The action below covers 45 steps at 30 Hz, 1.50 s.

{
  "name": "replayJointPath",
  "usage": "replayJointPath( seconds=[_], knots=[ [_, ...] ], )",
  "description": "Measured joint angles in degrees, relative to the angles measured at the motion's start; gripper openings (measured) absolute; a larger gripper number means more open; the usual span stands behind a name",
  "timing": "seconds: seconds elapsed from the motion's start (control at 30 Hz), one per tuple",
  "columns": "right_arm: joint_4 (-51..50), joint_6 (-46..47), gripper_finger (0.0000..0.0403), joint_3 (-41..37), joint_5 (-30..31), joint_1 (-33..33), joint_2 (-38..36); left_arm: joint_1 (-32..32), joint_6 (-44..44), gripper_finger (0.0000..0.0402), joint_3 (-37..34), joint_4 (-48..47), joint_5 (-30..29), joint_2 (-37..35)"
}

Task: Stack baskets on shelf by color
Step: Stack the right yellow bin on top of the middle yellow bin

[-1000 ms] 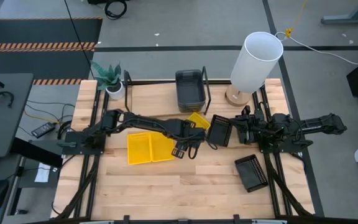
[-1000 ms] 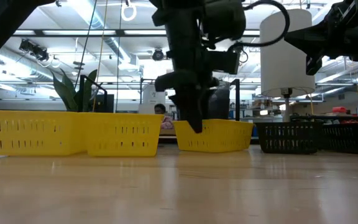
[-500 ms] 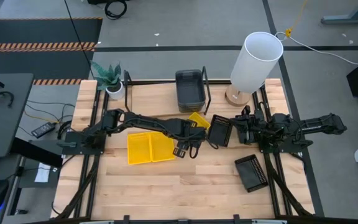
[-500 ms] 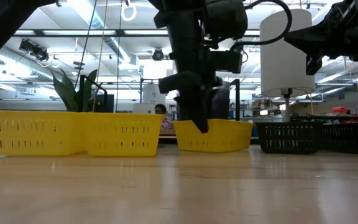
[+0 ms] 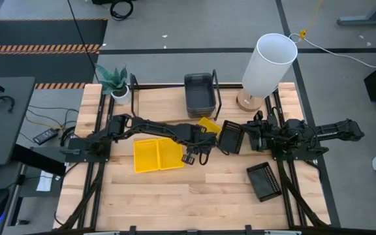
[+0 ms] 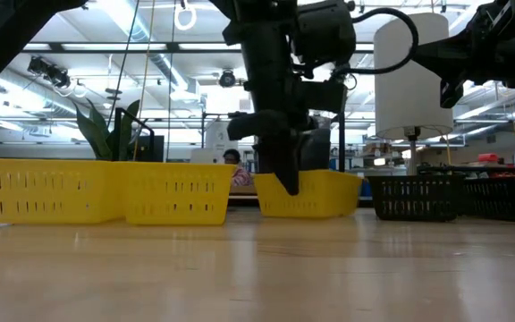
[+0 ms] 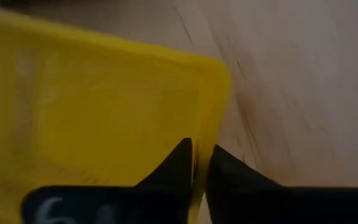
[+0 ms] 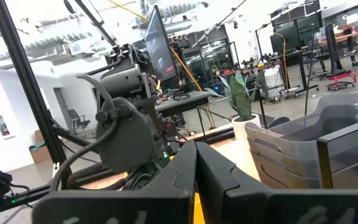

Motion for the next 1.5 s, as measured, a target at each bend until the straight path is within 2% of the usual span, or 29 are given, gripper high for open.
replayJointPath(
  seconds=[0.1, 0.33, 0.57, 0.97, 1.27, 1.5],
  knots=[
    [0.00, 0.00, 0.0016, -0.01, 0.00, 0.01, 0.01, -0.35, -1.74, 0.0010, 0.30, -1.24, 0.69, 0.00],
    [0.01, 0.00, 0.0016, -0.01, 0.00, 0.00, 0.00, -2.44, -6.30, 0.0013, 1.04, -3.89, 0.97, -0.48],
    [0.01, 0.00, 0.0016, -0.02, 0.00, -0.01, 0.00, -5.72, -12.61, 0.0013, 7.79, -7.95, 0.23, -0.59],
    [-0.01, 0.00, 0.0016, -0.02, 0.00, 0.01, 0.02, -9.78, -24.26, 0.0015, 19.07, -20.16, -0.06, -0.68],
    [-0.01, 0.00, 0.0016, 0.00, 0.00, 0.01, 0.00, -12.56, -29.09, 0.0012, 22.24, -27.54, -3.84, -0.68],
    [0.00, 0.00, 0.0016, 0.00, 0.00, 0.00, 0.01, -13.22, -34.21, 0.0011, 25.65, -32.70, -3.99, -0.68]
  ],
)
